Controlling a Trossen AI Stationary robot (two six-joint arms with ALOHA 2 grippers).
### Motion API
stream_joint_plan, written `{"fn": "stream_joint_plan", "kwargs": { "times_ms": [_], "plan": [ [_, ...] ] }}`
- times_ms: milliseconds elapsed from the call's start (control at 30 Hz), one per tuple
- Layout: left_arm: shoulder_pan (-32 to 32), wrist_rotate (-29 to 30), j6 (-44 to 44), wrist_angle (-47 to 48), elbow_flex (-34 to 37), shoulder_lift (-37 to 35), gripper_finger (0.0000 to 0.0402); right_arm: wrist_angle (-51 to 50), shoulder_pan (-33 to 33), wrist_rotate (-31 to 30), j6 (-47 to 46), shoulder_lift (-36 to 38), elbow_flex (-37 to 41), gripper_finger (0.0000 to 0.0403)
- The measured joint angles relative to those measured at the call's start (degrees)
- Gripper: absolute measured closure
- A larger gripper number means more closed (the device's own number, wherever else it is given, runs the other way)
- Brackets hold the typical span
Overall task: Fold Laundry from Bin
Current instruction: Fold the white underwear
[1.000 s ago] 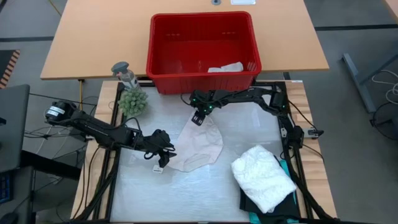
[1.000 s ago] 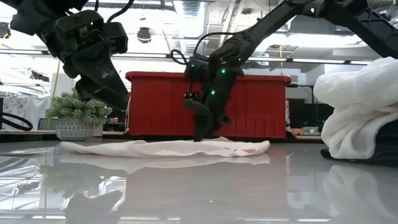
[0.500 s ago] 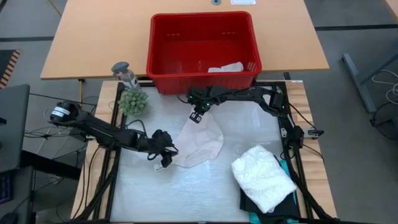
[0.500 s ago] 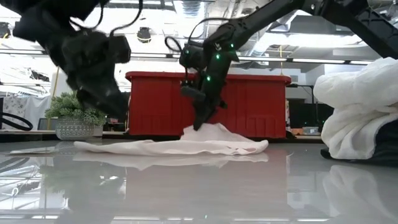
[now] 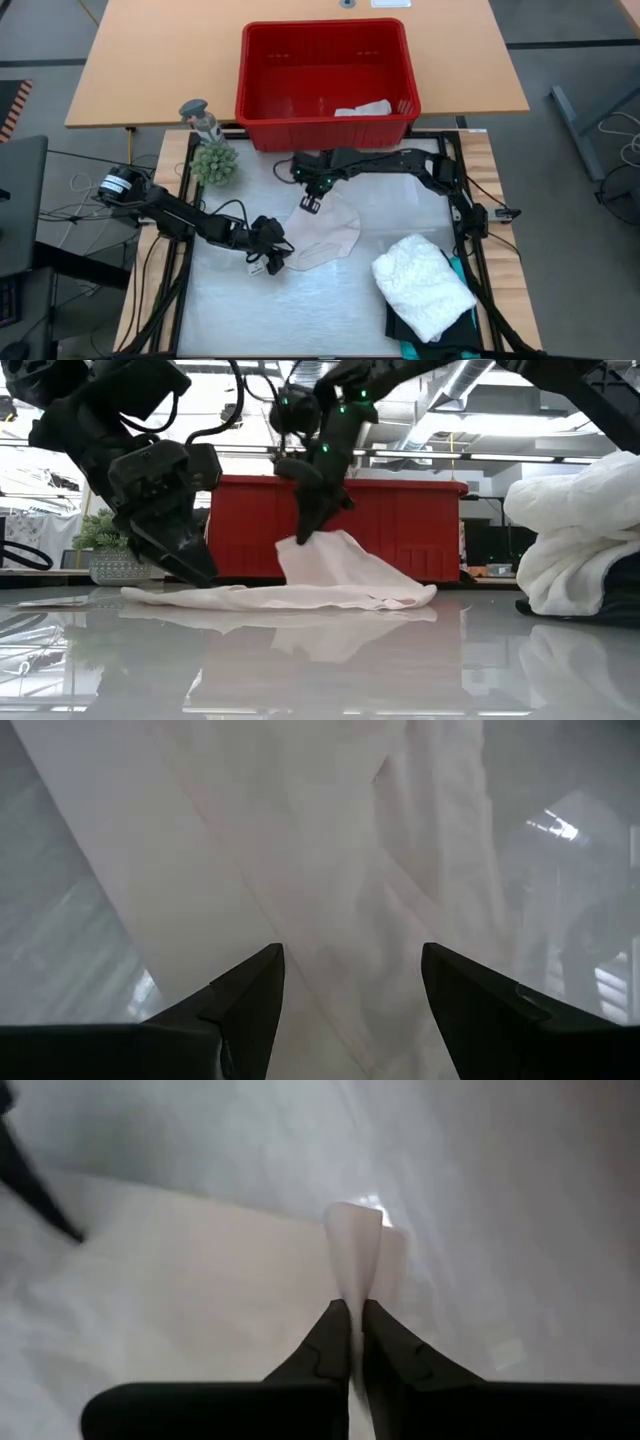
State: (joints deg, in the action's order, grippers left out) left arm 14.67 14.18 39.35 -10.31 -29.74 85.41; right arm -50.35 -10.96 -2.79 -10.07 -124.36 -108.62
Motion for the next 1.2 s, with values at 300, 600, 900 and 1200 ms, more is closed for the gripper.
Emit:
{"fn": "stream_joint_plan", "kwargs": {
  "times_ms": [300, 600, 900, 1200],
  "plan": [
    [0.0, -0.4, -0.7, -0.4, 0.0, 0.0, 0.0175, 3.5, 4.8, 0.0, -1.5, 0.0, 0.1, 0.0362],
    [0.0, -0.3, -1.0, -1.0, 0.0, 0.0, 0.0175, 8.0, 5.4, 0.5, -1.3, 0.0, 0.2, 0.0355],
    [0.0, 1.1, -1.6, -1.3, 0.0, 0.0, 0.0175, 10.5, 5.4, 10.8, -0.1, -0.8, 0.3, 0.0323],
    [0.0, 1.6, -1.6, -1.2, 0.0, 0.0, 0.0175, 12.3, 6.0, 13.5, 0.7, -1.3, 0.8, 0.0272]
  ]
}}
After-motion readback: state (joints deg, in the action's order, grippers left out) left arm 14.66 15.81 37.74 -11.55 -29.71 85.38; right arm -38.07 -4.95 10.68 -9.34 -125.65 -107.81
